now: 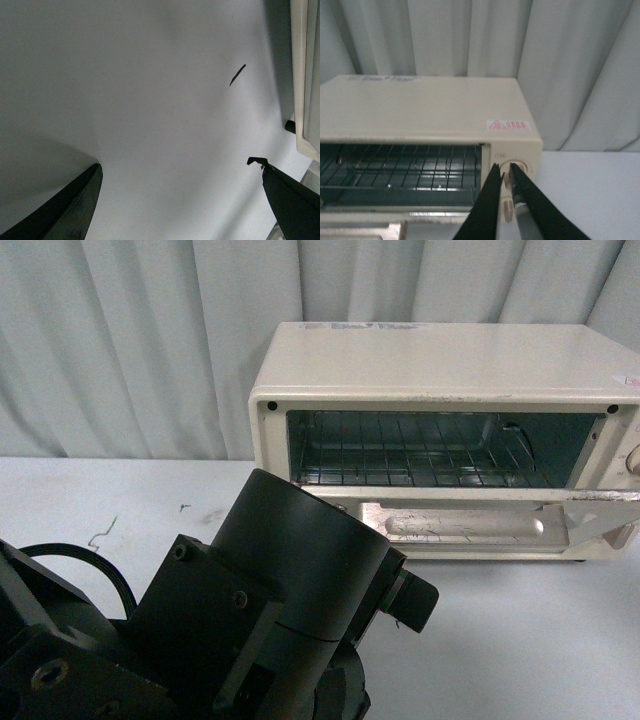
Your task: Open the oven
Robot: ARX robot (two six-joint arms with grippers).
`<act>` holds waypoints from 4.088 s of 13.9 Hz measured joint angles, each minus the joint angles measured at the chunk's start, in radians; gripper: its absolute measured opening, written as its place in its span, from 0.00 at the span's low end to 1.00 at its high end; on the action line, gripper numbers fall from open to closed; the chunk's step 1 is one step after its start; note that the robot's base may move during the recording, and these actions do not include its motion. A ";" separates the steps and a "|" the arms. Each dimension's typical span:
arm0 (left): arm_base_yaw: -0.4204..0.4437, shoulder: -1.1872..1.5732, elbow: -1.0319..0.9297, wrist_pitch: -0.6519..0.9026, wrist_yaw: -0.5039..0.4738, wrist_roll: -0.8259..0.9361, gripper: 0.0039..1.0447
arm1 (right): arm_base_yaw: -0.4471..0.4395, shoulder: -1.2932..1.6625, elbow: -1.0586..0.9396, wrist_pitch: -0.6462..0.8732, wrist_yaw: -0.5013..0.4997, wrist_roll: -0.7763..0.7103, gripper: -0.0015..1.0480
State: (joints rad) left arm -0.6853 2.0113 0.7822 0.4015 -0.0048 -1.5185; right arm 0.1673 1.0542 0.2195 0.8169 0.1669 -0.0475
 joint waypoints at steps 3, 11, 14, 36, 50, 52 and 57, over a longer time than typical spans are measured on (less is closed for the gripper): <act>0.000 0.000 0.000 0.000 -0.003 0.000 0.94 | -0.053 -0.149 -0.081 -0.045 -0.048 0.027 0.02; 0.000 0.000 0.000 0.000 -0.002 0.000 0.94 | -0.167 -0.418 -0.209 -0.210 -0.167 0.032 0.02; 0.000 0.000 0.000 -0.001 -0.003 0.000 0.94 | -0.167 -0.573 -0.209 -0.342 -0.167 0.032 0.02; 0.000 0.000 0.000 -0.001 -0.003 0.000 0.94 | -0.167 -1.052 -0.209 -0.821 -0.167 0.033 0.88; -0.002 -0.168 -0.259 0.357 -0.225 0.223 0.94 | -0.167 -1.052 -0.209 -0.821 -0.167 0.033 0.94; 0.016 -0.254 -0.343 0.313 -0.167 0.270 0.94 | -0.167 -1.052 -0.209 -0.821 -0.167 0.033 0.94; 0.051 -0.522 -0.404 0.110 -0.076 0.385 0.94 | -0.167 -1.052 -0.209 -0.821 -0.167 0.033 0.94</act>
State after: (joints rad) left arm -0.6338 1.4895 0.3782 0.5114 -0.0811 -1.1336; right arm -0.0002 0.0025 0.0109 -0.0040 0.0002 -0.0147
